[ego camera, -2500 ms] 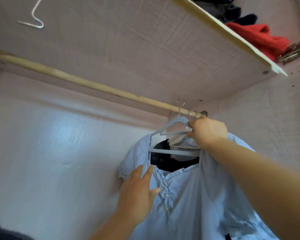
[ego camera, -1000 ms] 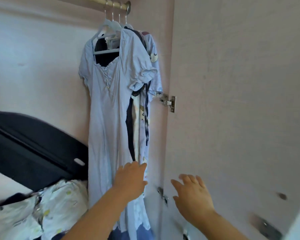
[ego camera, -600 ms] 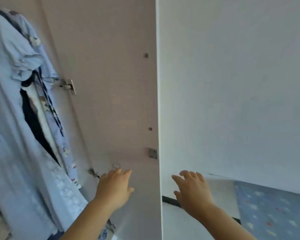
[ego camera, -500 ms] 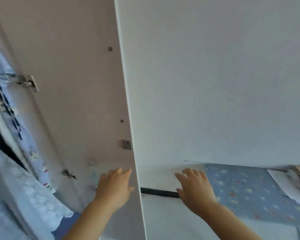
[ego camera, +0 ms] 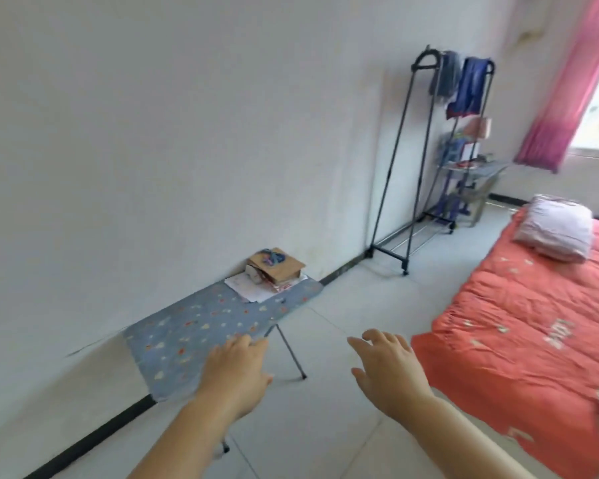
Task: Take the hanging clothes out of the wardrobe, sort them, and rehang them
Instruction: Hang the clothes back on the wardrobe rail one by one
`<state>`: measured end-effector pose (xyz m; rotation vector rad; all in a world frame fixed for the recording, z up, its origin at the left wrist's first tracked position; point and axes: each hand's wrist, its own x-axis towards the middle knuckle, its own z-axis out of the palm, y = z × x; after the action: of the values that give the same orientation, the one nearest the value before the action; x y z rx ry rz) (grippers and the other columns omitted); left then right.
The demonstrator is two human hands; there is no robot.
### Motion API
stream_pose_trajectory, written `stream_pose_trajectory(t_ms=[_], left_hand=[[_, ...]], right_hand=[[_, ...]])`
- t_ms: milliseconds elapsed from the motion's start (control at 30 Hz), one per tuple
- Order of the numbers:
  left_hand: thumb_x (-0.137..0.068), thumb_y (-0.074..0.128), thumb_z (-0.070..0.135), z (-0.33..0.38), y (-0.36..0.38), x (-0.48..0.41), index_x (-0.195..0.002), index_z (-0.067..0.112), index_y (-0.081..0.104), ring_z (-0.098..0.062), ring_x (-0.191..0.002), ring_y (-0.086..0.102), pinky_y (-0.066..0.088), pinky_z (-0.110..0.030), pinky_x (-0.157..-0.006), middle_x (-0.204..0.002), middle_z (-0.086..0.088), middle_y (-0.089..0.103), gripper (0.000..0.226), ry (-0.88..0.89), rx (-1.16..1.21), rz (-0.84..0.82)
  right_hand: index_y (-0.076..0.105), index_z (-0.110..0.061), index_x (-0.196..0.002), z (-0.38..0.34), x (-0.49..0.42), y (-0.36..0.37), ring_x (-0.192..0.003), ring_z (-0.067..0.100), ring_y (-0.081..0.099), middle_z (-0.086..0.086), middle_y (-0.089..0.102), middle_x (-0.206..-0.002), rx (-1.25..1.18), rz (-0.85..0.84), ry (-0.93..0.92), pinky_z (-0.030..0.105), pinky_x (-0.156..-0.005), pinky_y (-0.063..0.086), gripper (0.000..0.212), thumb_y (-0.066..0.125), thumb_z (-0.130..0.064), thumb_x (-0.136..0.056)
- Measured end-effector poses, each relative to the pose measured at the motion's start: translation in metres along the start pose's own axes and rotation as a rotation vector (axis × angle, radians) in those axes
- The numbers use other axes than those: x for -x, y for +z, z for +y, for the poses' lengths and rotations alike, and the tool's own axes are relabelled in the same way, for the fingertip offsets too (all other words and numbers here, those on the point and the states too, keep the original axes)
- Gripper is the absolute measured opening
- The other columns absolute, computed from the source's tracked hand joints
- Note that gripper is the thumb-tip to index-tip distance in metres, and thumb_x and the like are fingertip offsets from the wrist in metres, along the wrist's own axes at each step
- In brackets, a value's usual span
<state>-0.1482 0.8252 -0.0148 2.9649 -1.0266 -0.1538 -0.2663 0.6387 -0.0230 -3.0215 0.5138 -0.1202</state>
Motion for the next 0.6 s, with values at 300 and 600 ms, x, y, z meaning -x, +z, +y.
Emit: stream_pose_trajectory(t_ms=[300, 600], left_hand=[[-0.093, 0.045, 0.046, 0.302, -0.004, -0.084, -0.144, 0.027, 0.026, -0.021, -0.130, 0.036, 0.029, -0.034, -0.106, -0.142, 0.001, 0.038, 0.057, 0.480, -0.025, -0.018], [-0.092, 0.049, 0.046, 0.577, 0.008, -0.100, -0.145, 0.028, 0.025, -0.020, -0.131, 0.036, 0.028, -0.034, -0.106, -0.142, 0.001, 0.038, 0.061, 0.853, -0.052, -0.042]], right_hand=[[0.040, -0.029, -0.136, 0.258, 0.109, -0.033, -0.128, 0.020, 0.035, -0.002, 0.042, -0.135, 0.024, 0.068, 0.468, 0.033, -0.109, 0.021, 0.045, 0.048, -0.036, -0.092], [0.037, -0.026, -0.139, 0.456, 0.225, -0.047, -0.128, 0.018, 0.035, -0.003, 0.043, -0.134, 0.050, 0.098, 0.817, 0.033, -0.111, 0.019, 0.046, 0.046, -0.030, -0.094]])
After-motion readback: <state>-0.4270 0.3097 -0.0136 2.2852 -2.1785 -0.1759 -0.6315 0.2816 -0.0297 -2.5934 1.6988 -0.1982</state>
